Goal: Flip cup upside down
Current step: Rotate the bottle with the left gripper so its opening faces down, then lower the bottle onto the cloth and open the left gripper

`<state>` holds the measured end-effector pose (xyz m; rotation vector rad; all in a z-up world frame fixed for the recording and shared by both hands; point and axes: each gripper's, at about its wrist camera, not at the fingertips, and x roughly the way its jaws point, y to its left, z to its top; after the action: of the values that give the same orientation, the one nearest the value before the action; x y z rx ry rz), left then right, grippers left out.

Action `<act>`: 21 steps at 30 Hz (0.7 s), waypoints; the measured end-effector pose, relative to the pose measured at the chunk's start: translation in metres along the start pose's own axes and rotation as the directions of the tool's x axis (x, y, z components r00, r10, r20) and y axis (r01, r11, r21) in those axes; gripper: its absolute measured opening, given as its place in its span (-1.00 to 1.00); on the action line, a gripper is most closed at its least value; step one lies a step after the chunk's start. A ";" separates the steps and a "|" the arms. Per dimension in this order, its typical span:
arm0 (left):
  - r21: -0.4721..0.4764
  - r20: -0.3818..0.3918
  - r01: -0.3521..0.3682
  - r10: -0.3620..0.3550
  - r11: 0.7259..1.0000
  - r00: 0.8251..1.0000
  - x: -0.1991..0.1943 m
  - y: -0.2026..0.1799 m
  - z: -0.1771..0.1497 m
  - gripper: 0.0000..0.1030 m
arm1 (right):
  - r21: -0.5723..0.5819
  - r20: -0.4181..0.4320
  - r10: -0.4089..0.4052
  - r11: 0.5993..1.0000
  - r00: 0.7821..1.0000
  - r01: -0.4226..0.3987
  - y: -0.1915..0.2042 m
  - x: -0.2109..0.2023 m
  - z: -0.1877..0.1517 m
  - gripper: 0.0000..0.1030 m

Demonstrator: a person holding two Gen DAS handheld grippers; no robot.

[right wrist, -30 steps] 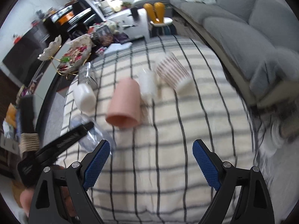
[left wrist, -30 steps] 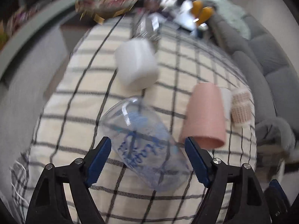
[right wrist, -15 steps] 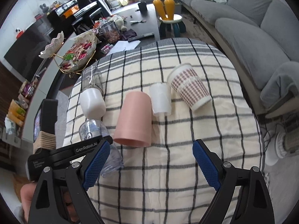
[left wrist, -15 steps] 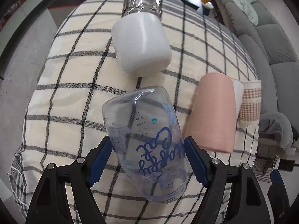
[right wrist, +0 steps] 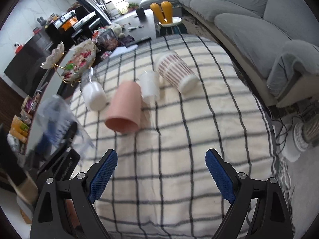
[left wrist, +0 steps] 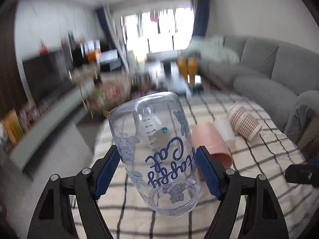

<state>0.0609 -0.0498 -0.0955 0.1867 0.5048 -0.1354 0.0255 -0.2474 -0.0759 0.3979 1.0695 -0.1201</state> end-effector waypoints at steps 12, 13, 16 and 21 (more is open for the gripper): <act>0.140 0.000 -0.018 0.018 0.990 1.000 -0.002 -0.047 -0.056 0.50 | 0.040 -0.049 -0.016 0.999 0.999 0.018 -0.021 0.004 -0.037 0.75; 0.159 -0.005 -0.013 0.014 0.987 1.000 -0.007 -0.052 -0.056 0.50 | 0.042 -0.046 -0.016 0.999 0.999 0.018 -0.022 0.002 -0.037 0.75; 0.176 -0.042 0.023 -0.016 0.984 0.999 -0.019 -0.062 -0.060 0.50 | 0.046 -0.039 -0.013 0.999 0.999 0.015 -0.026 -0.007 -0.038 0.75; 0.148 -0.066 0.027 -0.017 0.989 0.998 -0.017 -0.061 -0.059 0.50 | 0.051 -0.028 -0.010 0.999 1.000 0.012 -0.028 -0.015 -0.039 0.75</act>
<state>0.0078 -0.0949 -0.1469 0.3321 0.5620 -0.1892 -0.0221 -0.2604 -0.0867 0.4408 1.0979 -0.1520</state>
